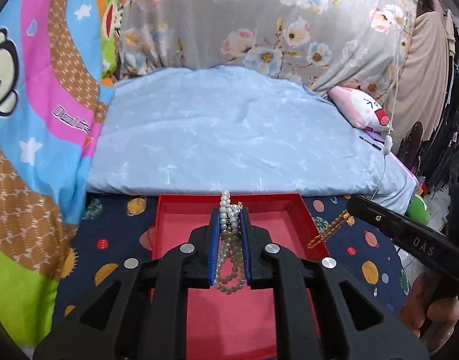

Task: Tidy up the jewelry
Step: 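Carry the pearl bracelet and gold chain over the red tray with both tools, then open both tools to drop the pearls and chain into the red tray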

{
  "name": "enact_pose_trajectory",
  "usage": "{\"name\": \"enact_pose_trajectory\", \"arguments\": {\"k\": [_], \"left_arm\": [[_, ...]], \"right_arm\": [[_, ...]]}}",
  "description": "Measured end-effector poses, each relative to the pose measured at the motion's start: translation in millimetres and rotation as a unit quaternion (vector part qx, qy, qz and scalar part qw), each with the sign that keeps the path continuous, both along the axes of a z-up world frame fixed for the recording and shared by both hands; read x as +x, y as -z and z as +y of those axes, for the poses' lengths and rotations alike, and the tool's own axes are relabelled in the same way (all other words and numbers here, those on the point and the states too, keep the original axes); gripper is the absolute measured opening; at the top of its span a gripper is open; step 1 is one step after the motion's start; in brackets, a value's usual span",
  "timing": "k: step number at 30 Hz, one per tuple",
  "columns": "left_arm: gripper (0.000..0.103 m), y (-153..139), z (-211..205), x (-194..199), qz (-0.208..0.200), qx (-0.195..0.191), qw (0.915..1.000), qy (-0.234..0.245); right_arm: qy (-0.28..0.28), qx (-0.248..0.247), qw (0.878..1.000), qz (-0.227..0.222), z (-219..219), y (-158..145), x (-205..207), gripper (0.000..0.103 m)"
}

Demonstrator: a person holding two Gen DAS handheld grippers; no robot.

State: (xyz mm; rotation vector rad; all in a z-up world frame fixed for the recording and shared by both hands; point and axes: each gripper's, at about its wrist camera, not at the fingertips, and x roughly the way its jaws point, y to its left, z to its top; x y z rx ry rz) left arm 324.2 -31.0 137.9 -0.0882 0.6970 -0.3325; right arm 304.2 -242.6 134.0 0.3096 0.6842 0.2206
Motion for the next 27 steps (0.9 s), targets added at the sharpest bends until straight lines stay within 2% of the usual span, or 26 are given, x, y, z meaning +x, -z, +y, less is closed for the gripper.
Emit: {"name": "enact_pose_trajectory", "arguments": {"k": [6, 7, 8, 9, 10, 12, 16, 21, 27], "left_arm": [[0.014, 34.4, -4.4, 39.4, 0.034, 0.008, 0.9994, -0.008], [0.018, 37.1, -4.3, 40.7, 0.033, 0.01, 0.9993, -0.012], [0.025, 39.4, -2.3, 42.0, 0.029, 0.011, 0.9992, -0.024], [0.047, 39.3, -0.2, 42.0, 0.027, 0.01, 0.9991, -0.031], [0.06, 37.9, 4.4, 39.8, 0.02, 0.005, 0.9989, -0.042], [0.062, 30.5, 11.2, 33.1, 0.007, -0.003, 0.9986, -0.053], [0.063, 18.7, 24.9, 8.9, 0.001, 0.002, 0.9973, -0.073], [0.064, 13.3, 37.0, -37.0, 0.001, 0.009, 0.9962, -0.087], [0.067, 21.9, 42.6, -106.8, 0.012, 0.018, 0.9951, -0.097]], "right_arm": [[-0.004, -0.037, 0.999, 0.022, 13.0, 30.2, 32.8, 0.004], [-0.003, -0.042, 0.999, 0.019, 14.1, 32.6, 34.0, 0.009], [-0.001, -0.048, 0.999, 0.019, 14.6, 34.2, 35.1, 0.015], [0.002, -0.054, 0.998, 0.015, 15.3, 34.4, 33.8, 0.018], [0.005, -0.054, 0.998, 0.011, 14.6, 33.1, 31.8, 0.024], [0.011, -0.049, 0.999, -0.002, 11.3, 27.7, 22.0, 0.032], [0.012, -0.035, 0.999, -0.017, 5.7, 15.8, -0.9, 0.033], [0.006, -0.023, 0.999, -0.027, 7.4, 7.0, -58.1, 0.037], [0.006, -0.021, 1.0, -0.012, 16.8, 17.8, -135.0, 0.038]]}}
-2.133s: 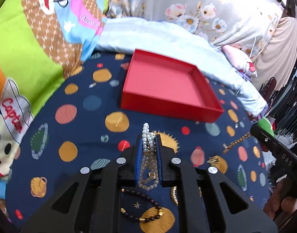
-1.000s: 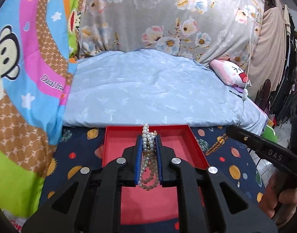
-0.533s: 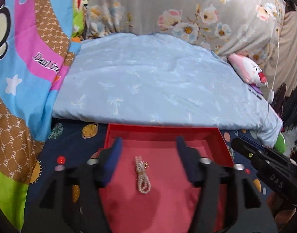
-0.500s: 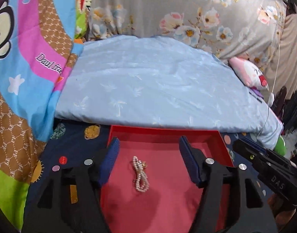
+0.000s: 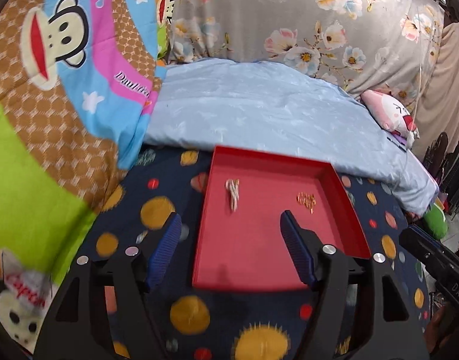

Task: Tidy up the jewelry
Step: 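Open both tools to drop the pearls and chain into the red tray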

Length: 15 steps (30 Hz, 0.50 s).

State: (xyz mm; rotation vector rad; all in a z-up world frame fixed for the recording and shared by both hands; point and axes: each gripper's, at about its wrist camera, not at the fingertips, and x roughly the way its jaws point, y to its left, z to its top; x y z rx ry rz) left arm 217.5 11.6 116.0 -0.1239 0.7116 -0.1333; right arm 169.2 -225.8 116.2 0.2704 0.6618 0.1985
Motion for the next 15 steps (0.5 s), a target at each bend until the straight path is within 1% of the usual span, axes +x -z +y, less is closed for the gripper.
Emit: {"name": "enact_pose_trajectory", "arguments": {"k": [3, 7, 11, 15], "left_arm": [[0.067, 12.1, 0.8, -37.0, 0.02, -0.008, 0.9998, 0.004], [0.067, 28.6, 2.7, -77.9, 0.046, -0.027, 0.9985, 0.011], [0.067, 42.7, 1.7, -114.2, 0.067, -0.026, 0.9973, 0.019], [0.068, 54.2, 2.8, -141.3, 0.076, -0.018, 0.9967, 0.023]], "right_arm": [[-0.006, 0.021, 0.999, 0.027, 0.2, 15.3, -41.3, 0.038], [-0.006, 0.021, 0.998, 0.061, 0.8, 35.6, -87.5, 0.038], [0.0, 0.021, 0.995, 0.093, -1.7, 55.8, -126.6, 0.038], [0.002, 0.015, 0.994, 0.109, -2.8, 69.7, -153.4, 0.038]]}}
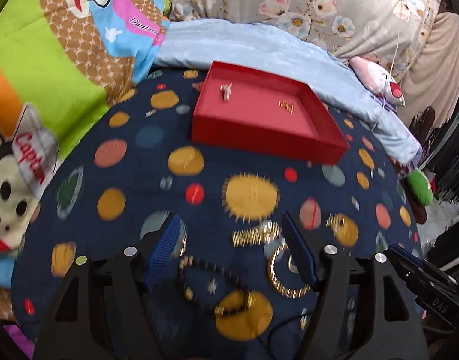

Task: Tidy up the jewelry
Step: 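Open both tools to drop the pearls and chain into the red tray, then move the left tool to the gold watch while the right approaches a small gold ring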

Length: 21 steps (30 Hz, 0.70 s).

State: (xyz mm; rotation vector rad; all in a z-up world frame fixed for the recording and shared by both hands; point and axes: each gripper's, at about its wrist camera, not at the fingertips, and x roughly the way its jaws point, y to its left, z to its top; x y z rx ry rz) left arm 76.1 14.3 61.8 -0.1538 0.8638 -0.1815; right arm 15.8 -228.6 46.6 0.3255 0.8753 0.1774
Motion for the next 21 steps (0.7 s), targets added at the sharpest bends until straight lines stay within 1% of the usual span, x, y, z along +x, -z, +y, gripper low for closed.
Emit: {"name": "enact_pose_trajectory", "arguments": {"k": [4, 7, 12, 16, 21], "left_arm": [[0.069, 11.1, -1.1, -16.6, 0.005, 0.02, 0.9998, 0.001], [0.069, 15.9, -1.1, -20.5, 0.013, 0.011, 0.9999, 0.003], [0.071, 17.9, 0.0, -29.0, 0.009, 0.015, 0.9998, 0.007], [0.071, 22.0, -1.9, -22.7, 0.012, 0.017, 0.9997, 0.008], [0.071, 30.2, -11.8, -6.1, 0.015, 0.024, 0.9994, 0.019]], "right_arm": [[-0.002, -0.027, 1.0, 0.002, 4.2, 7.3, -13.3, 0.038], [0.004, -0.022, 1.0, 0.001, 1.6, 8.3, -12.3, 0.038], [0.003, -0.04, 0.999, -0.002, 6.2, 8.6, -15.8, 0.038], [0.003, -0.04, 0.999, 0.003, 6.3, 13.6, -8.5, 0.038], [0.008, -0.048, 0.999, -0.001, 3.6, 15.8, 16.4, 0.038]]}}
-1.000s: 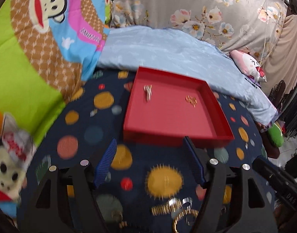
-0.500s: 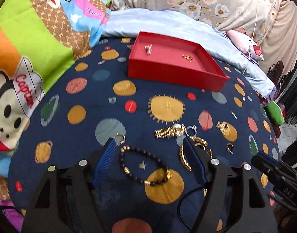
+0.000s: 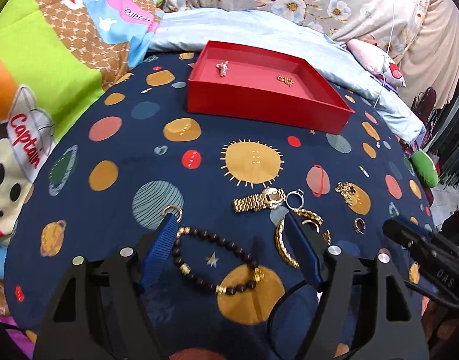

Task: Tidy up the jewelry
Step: 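Move the left tool to the gold watch while the right approaches a small gold ring, then grasp the gold watch with the left tool while the right grasps the gold ring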

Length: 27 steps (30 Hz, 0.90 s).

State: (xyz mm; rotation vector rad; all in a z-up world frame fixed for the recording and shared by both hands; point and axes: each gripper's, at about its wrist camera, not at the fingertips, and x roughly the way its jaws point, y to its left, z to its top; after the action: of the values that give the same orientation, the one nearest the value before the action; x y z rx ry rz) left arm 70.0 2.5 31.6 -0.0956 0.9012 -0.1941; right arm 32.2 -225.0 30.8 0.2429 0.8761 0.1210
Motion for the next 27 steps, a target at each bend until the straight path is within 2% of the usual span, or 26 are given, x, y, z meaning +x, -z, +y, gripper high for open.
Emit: {"name": "enact_pose_trajectory", "arguments": {"k": [4, 11, 16, 22, 24, 27], "left_arm": [[0.071, 4.1, -2.2, 12.4, 0.002, 0.002, 1.0, -0.001], [0.071, -9.0, 20.9, 19.4, -0.006, -0.026, 0.9995, -0.015], [0.071, -10.2, 35.9, 24.1, 0.003, -0.042, 0.9987, -0.03], [0.071, -3.3, 27.5, 31.2, 0.012, -0.038, 0.9991, -0.015], [0.071, 0.7, 20.2, 33.6, 0.017, -0.036, 0.9992, -0.002], [0.071, 5.3, 7.7, 35.6, 0.022, -0.027, 0.9992, 0.022]], "right_arm": [[-0.003, -0.011, 1.0, -0.001, 2.5, 3.1, 21.1, 0.038], [-0.016, -0.019, 1.0, 0.001, 9.9, 10.3, 49.4, 0.038], [-0.023, -0.025, 0.999, 0.01, 15.1, 18.1, 63.5, 0.038], [-0.025, -0.061, 0.998, 0.016, 22.2, 25.5, 65.0, 0.013], [-0.028, -0.052, 0.998, 0.017, 20.3, 25.9, 64.4, 0.005], [-0.022, -0.055, 0.998, 0.016, 19.2, 25.8, 60.9, 0.005]]}}
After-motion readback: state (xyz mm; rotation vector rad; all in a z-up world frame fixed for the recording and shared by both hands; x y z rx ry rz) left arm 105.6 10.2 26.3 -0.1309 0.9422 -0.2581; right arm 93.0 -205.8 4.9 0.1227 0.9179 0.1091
